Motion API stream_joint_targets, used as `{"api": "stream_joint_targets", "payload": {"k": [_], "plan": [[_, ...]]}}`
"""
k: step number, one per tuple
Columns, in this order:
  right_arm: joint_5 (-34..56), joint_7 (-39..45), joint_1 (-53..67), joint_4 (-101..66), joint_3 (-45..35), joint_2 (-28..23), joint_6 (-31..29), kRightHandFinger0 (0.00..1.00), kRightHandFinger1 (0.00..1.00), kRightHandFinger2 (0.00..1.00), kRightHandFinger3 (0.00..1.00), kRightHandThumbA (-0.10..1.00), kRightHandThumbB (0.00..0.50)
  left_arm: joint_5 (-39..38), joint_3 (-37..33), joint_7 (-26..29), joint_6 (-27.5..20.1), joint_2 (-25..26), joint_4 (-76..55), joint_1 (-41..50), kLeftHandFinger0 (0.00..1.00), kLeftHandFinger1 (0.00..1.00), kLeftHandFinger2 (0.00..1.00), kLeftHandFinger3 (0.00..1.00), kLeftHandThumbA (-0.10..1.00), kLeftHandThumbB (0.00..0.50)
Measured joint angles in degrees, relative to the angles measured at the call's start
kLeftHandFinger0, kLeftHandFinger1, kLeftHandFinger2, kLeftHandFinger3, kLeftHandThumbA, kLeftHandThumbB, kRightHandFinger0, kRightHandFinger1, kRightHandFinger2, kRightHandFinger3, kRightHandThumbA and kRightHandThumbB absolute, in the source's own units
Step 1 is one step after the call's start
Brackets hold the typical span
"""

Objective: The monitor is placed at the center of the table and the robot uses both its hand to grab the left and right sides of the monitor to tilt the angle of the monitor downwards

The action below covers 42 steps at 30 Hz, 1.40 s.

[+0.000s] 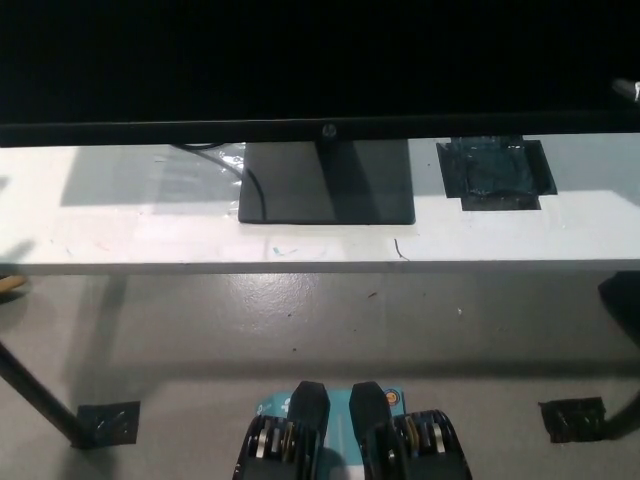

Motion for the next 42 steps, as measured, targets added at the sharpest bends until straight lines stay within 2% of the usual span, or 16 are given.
{"api": "stream_joint_targets", "payload": {"k": [3, 4, 6, 12, 16, 18, 20, 24, 26, 28, 29, 30, 33, 42], "plan": [[-0.18, 2.02, -2.32, 3.05, 0.31, -0.16, 0.31, 1.00, 1.00, 1.00, 1.00, 1.00, 0.349, 0.01, -0.19, -1.08, -0.01, 0.13, 0.55, -0.99, 1.00, 1.00, 1.00, 1.00, 1.00, 0.423], [-0.35, 2.72, -3.00, 4.06, 0.54, -0.27, 0.37, 1.00, 1.00, 1.00, 1.00, 1.00, 0.369, 0.03, -0.36, -1.58, -0.01, 0.14, 0.87, -1.33, 1.00, 1.00, 1.00, 1.00, 1.00, 0.434], [-0.72, 3.73, -3.85, 5.38, 1.06, -0.45, 0.38, 1.00, 1.00, 1.00, 1.00, 1.00, 0.353, 0.07, -0.77, -2.32, -0.01, 0.14, 1.57, -1.95, 1.00, 1.00, 1.00, 1.00, 1.00, 0.433], [-2.04, 6.05, -4.32, 5.59, 2.74, -2.10, 1.26, 1.00, 1.00, 1.00, 1.00, 1.00, 0.421, 0.83, -4.78, -5.09, 0.02, 0.12, 5.52, -5.65, 1.00, 1.00, 1.00, 1.00, 1.00, 0.428], [-3.05, 7.77, -4.24, 4.22, 4.05, -3.77, 2.18, 1.00, 1.00, 1.00, 1.00, 1.00, 0.439, 2.30, -8.69, -6.68, -0.16, -0.40, 8.74, -10.11, 1.00, 1.00, 1.00, 1.00, 1.00, 0.441], [-3.41, 8.53, -4.23, 3.98, 4.42, -4.17, 2.47, 1.00, 1.00, 1.00, 1.00, 1.00, 0.407, 2.87, -10.10, -7.56, -0.67, -0.61, 10.39, -11.79, 1.00, 1.00, 1.00, 1.00, 1.00, 0.439], [-3.58, 9.11, -3.85, 3.21, 4.46, -4.44, 3.17, 1.00, 1.00, 1.00, 1.00, 1.00, 0.451, 3.50, -11.14, -8.16, -1.31, -0.75, 11.87, -12.88, 1.00, 1.00, 1.00, 1.00, 1.00, 0.405], [-4.00, 9.83, -3.32, 2.52, 4.52, -4.77, 4.21, 1.00, 1.00, 1.00, 1.00, 0.98, 0.475, 4.52, -12.82, -9.12, -2.45, -1.38, 15.05, -14.33, 1.00, 1.00, 1.00, 1.00, 1.00, 0.368], [-4.07, 9.99, -3.32, 2.49, 4.48, -4.94, 4.63, 1.00, 1.00, 1.00, 1.00, 0.98, 0.470, 4.94, -13.55, -9.85, -2.63, -1.91, 16.63, -15.17, 1.00, 1.00, 1.00, 1.00, 1.00, 0.306], [-4.10, 10.21, -3.30, 2.44, 4.42, -5.07, 4.85, 1.00, 1.00, 1.00, 1.00, 0.98, 0.500, 5.23, -14.07, -10.37, -2.90, -2.32, 18.00, -15.94, 1.00, 1.00, 1.00, 1.00, 1.00, 0.293], [-4.14, 10.33, -3.30, 2.46, 4.42, -5.09, 4.87, 1.00, 1.00, 1.00, 1.00, 0.98, 0.500, 5.40, -14.32, -10.80, -3.33, -2.70, 19.24, -16.52, 1.00, 1.00, 1.00, 1.00, 1.00, 0.302], [-4.15, 10.40, -3.29, 2.46, 4.42, -5.09, 4.87, 1.00, 1.00, 1.00, 1.00, 0.97, 0.483, 5.55, -14.53, -11.04, -3.58, -3.03, 20.09, -16.98, 1.00, 1.00, 1.00, 1.00, 1.00, 0.352], [-4.15, 10.53, -2.99, 2.15, 4.34, -5.11, 4.97, 1.00, 1.00, 1.00, 1.00, 0.97, 0.457, 5.98, -14.94, -11.54, -3.57, -3.69, 21.22, -17.66, 1.00, 1.00, 1.00, 1.00, 1.00, 0.421], [-4.13, 10.61, -1.70, 1.54, 3.76, -5.42, 5.00, 1.00, 1.00, 1.00, 1.00, 0.97, 0.458, 7.42, -16.45, -11.86, -3.79, -4.64, 23.83, -19.72, 1.00, 1.00, 1.00, 1.00, 1.00, 0.436]]}}
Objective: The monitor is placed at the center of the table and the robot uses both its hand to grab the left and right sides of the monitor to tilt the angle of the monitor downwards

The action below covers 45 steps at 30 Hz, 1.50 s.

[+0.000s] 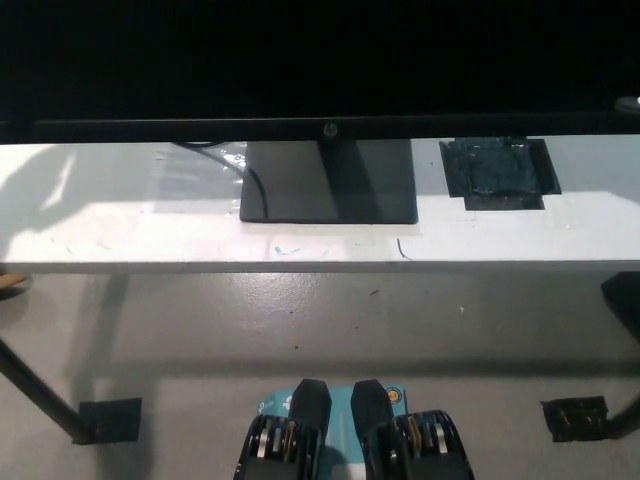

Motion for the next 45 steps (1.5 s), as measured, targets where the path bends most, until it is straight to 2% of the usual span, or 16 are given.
{"api": "stream_joint_targets", "payload": {"k": [2, 5, 6, 8, 9, 17, 22, 23, 26, 28, 31, 32, 33, 35, 40, 45], "plan": [[0.00, 0.02, 0.10, -0.14, -0.04, 0.00, 0.04, 1.00, 1.00, 1.00, 1.00, 0.92, 0.439, 0.42, -0.40, -0.07, -0.12, -0.18, 0.57, -0.43, 1.00, 1.00, 1.00, 1.00, 1.00, 0.395], [0.02, 0.16, 0.11, 0.03, -0.11, -0.13, 0.07, 1.00, 1.00, 1.00, 1.00, 0.92, 0.437, 1.14, -1.39, -0.43, -0.10, -0.97, 2.13, -1.44, 1.00, 1.00, 1.00, 1.00, 1.00, 0.395], [0.02, 0.18, 0.11, 0.04, -0.12, -0.16, 0.07, 1.00, 1.00, 1.00, 1.00, 0.91, 0.474, 1.20, -1.43, -0.45, -0.10, -1.04, 2.20, -1.48, 1.00, 1.00, 1.00, 1.00, 1.00, 0.390], [-0.04, 0.61, 0.08, 0.48, -0.02, -0.28, 0.07, 1.00, 1.00, 1.00, 1.00, 0.91, 0.479, 1.42, -1.62, -0.70, -0.10, -1.09, 2.65, -1.80, 1.00, 1.00, 1.00, 1.00, 1.00, 0.391], [-0.08, 0.80, 0.06, 0.79, 0.05, -0.28, 0.06, 1.00, 1.00, 1.00, 1.00, 0.87, 0.481, 1.43, -1.74, -0.87, -0.10, -1.12, 2.96, -2.01, 1.00, 1.00, 1.00, 1.00, 1.00, 0.424], [-1.18, 1.85, -0.22, 1.80, 2.11, -0.34, 1.33, 1.00, 1.00, 1.00, 1.00, 0.84, 0.500, 2.54, -3.19, -1.12, -0.07, -1.16, 4.25, -2.80, 1.00, 1.00, 1.00, 1.00, 1.00, 0.477], [-2.86, 1.79, -0.87, 1.18, 3.79, -0.74, 2.84, 1.00, 1.00, 1.00, 1.00, 0.81, 0.500, 3.46, -4.21, -1.19, -0.12, -1.20, 6.90, -4.04, 1.00, 1.00, 1.00, 1.00, 1.00, 0.450], [-3.42, 1.79, -1.10, 1.20, 4.32, -0.85, 2.94, 1.00, 1.00, 1.00, 1.00, 0.80, 0.500, 3.72, -4.72, -1.22, -0.27, -1.20, 7.68, -4.44, 1.00, 1.00, 1.00, 1.00, 1.00, 0.420], [-4.93, 1.76, -1.76, 1.32, 5.53, -1.33, 3.06, 1.00, 1.00, 1.00, 1.00, 0.80, 0.500, 4.75, -5.86, -1.29, -0.46, -1.15, 8.90, -5.25, 1.00, 1.00, 1.00, 1.00, 0.99, 0.419], [-5.77, 1.74, -2.04, 1.32, 6.08, -1.58, 3.16, 1.00, 1.00, 1.00, 1.00, 0.77, 0.495, 5.38, -6.32, -1.32, -0.79, -1.14, 9.35, -5.54, 1.00, 1.00, 1.00, 1.00, 0.85, 0.431], [-7.95, 1.17, -2.29, 0.60, 7.70, -2.30, 3.15, 1.00, 1.00, 1.00, 1.00, 0.77, 0.500, 7.32, -8.62, -1.22, -2.47, -1.13, 11.83, -6.69, 1.00, 1.00, 1.00, 1.00, 0.84, 0.431], [-8.42, 1.13, -2.33, 0.37, 7.93, -2.46, 3.15, 1.00, 1.00, 1.00, 1.00, 0.66, 0.492, 7.70, -8.95, -1.19, -2.82, -1.10, 12.24, -6.97, 1.00, 1.00, 1.00, 1.00, 0.83, 0.484], [-8.93, 1.00, -2.43, 0.22, 8.26, -2.65, 3.13, 1.00, 1.00, 1.00, 1.00, 0.63, 0.500, 8.38, -9.45, -1.05, -3.36, -1.06, 12.69, -7.27, 1.00, 1.00, 1.00, 1.00, 0.81, 0.499], [-10.28, 0.28, -2.75, 0.64, 9.09, -2.91, 2.81, 1.00, 1.00, 1.00, 1.00, 0.63, 0.500, 10.55, -11.82, 0.42, -4.72, -0.70, 14.11, -8.30, 1.00, 1.00, 1.00, 1.00, 0.86, 0.499], [-12.46, -1.39, -3.50, 2.68, 10.51, -2.79, 1.71, 1.00, 1.00, 1.00, 1.00, 0.50, 0.500, 15.85, -17.89, 4.23, -6.57, -0.48, 16.40, -10.24, 1.00, 1.00, 1.00, 1.00, 0.85, 0.500], [-14.83, -3.59, -4.21, 3.95, 12.23, -2.65, 0.81, 1.00, 1.00, 1.00, 1.00, 0.38, 0.473, 21.04, -24.47, 8.22, -8.34, -0.50, 19.68, -12.03, 1.00, 1.00, 1.00, 1.00, 0.78, 0.500]]}}
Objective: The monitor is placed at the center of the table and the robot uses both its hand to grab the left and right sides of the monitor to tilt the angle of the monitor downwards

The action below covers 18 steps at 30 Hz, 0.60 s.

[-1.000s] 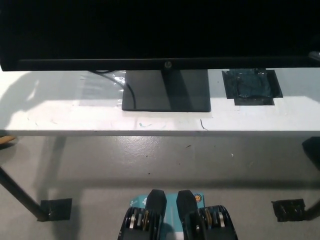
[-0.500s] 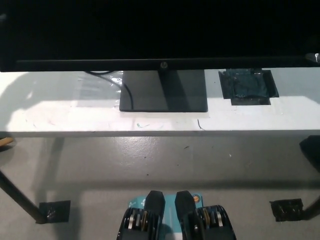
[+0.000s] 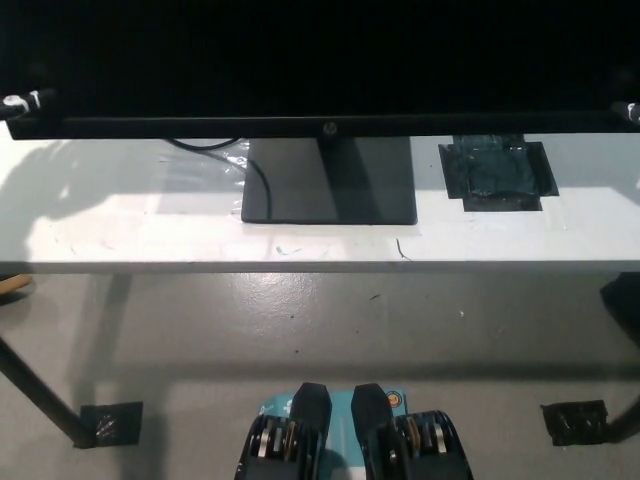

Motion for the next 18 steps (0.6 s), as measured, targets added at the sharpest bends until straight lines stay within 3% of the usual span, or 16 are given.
{"api": "stream_joint_targets", "payload": {"k": [3, 6, 10, 14, 18], "plan": [[-1.88, -2.03, -0.68, 0.91, 1.13, 0.49, -0.08, 1.00, 1.00, 1.00, 1.00, 0.38, 0.476, 2.88, -4.24, 2.46, -0.69, 0.00, 1.93, -1.67, 1.00, 1.00, 1.00, 1.00, 0.73, 0.500], [-4.29, -4.33, -1.76, 2.73, 2.90, 1.04, -0.13, 1.00, 1.00, 1.00, 1.00, 0.39, 0.493, 5.52, -8.46, 5.04, -1.28, -0.06, 4.00, -3.71, 1.00, 1.00, 1.00, 1.00, 0.73, 0.499], [-7.19, -7.56, -3.21, 5.58, 5.41, 1.86, -1.07, 1.00, 1.00, 1.00, 1.00, 0.42, 0.500, 8.99, -13.66, 8.14, -1.62, -0.22, 6.44, -6.36, 1.00, 1.00, 1.00, 1.00, 0.84, 0.497], [-10.55, -11.32, -5.23, 8.82, 8.23, 2.47, -2.49, 1.00, 1.00, 1.00, 1.00, 0.45, 0.500, 13.28, -19.59, 11.29, -1.71, -0.74, 8.75, -8.71, 1.00, 1.00, 1.00, 1.00, 0.83, 0.475], [-13.60, -15.09, -6.76, 12.13, 11.03, 3.29, -3.91, 1.00, 1.00, 1.00, 1.00, 0.44, 0.500, 16.31, -23.22, 13.94, -1.54, -1.60, 11.39, -10.60, 1.00, 1.00, 1.00, 1.00, 0.80, 0.498]]}}
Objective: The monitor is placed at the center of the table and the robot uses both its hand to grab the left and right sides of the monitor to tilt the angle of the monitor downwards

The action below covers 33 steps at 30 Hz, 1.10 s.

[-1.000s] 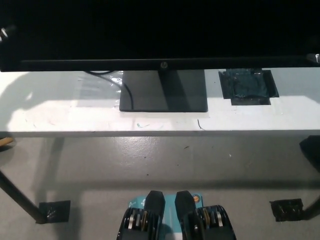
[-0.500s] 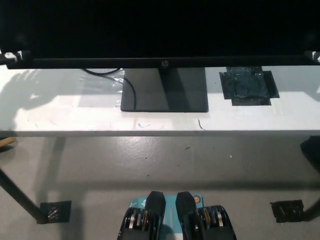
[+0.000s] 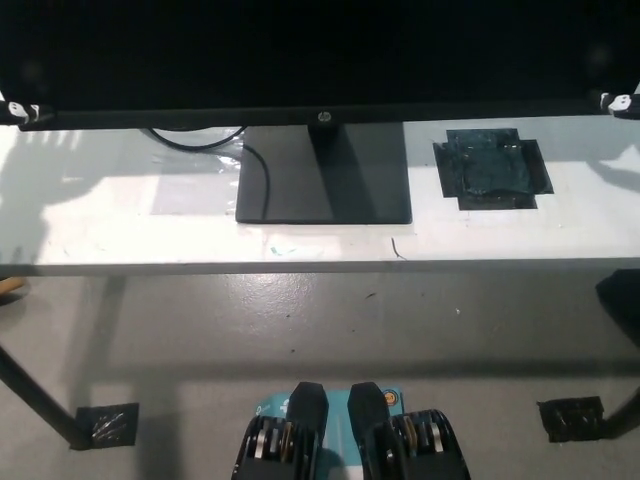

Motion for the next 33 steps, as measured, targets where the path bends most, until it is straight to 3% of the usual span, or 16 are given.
{"api": "stream_joint_targets", "payload": {"k": [1, 4, 13, 18, 25, 26, 30, 31, 33], "plan": [[-0.70, -1.06, -0.17, 0.61, 0.53, 0.18, -0.23, 1.00, 1.00, 1.00, 1.00, 0.45, 0.500, 0.37, -0.52, 0.91, 0.03, -0.24, 0.51, -0.30, 1.00, 1.00, 1.00, 1.00, 0.85, 0.500], [-2.40, -3.99, -0.58, 2.06, 1.93, 0.73, -0.75, 1.00, 1.00, 1.00, 1.00, 0.45, 0.500, 1.83, -2.03, 3.22, 0.44, -0.84, 1.85, -0.78, 1.00, 1.00, 1.00, 1.00, 0.80, 0.500], [-6.13, -13.71, -1.33, 6.31, 5.38, 2.64, -2.42, 1.00, 1.00, 1.00, 1.00, 0.49, 0.500, 4.08, -4.58, 10.32, 1.67, -2.81, 5.69, -1.06, 1.00, 1.00, 1.00, 1.00, 0.82, 0.491], [-7.56, -19.08, -1.73, 8.91, 7.31, 3.60, -2.85, 1.00, 1.00, 1.00, 1.00, 0.52, 0.500, 5.37, -6.04, 12.89, 2.71, -4.05, 7.98, -1.41, 1.00, 1.00, 1.00, 1.00, 0.86, 0.488], [-9.07, -25.85, -2.55, 12.13, 9.25, 5.10, -3.27, 1.00, 1.00, 1.00, 1.00, 0.48, 0.500, 6.86, -7.07, 14.34, 4.10, -5.58, 10.52, -2.44, 1.00, 1.00, 1.00, 1.00, 0.86, 0.485], [-9.17, -26.58, -2.59, 12.36, 9.29, 5.36, -3.43, 1.00, 1.00, 1.00, 1.00, 0.52, 0.500, 6.98, -7.06, 14.57, 4.21, -5.72, 10.78, -2.46, 1.00, 1.00, 1.00, 1.00, 0.82, 0.473], [-10.09, -29.98, -2.60, 13.02, 9.32, 6.04, -4.11, 1.00, 1.00, 1.00, 1.00, 0.56, 0.500, 7.36, -5.24, 15.86, 4.78, -6.28, 11.28, -2.44, 1.00, 1.00, 1.00, 1.00, 0.86, 0.449], [-10.22, -30.36, -2.60, 13.11, 9.32, 6.09, -4.18, 1.00, 1.00, 1.00, 1.00, 0.64, 0.493, 7.41, -5.02, 15.99, 4.87, -6.35, 11.32, -2.44, 1.00, 1.00, 1.00, 1.00, 0.79, 0.421], [-10.55, -31.43, -2.43, 12.73, 8.96, 6.11, -4.41, 1.00, 1.00, 1.00, 1.00, 0.69, 0.500, 7.43, -1.73, 16.40, 5.32, -6.48, 11.13, -2.05, 1.00, 1.00, 1.00, 1.00, 0.75, 0.408]]}}
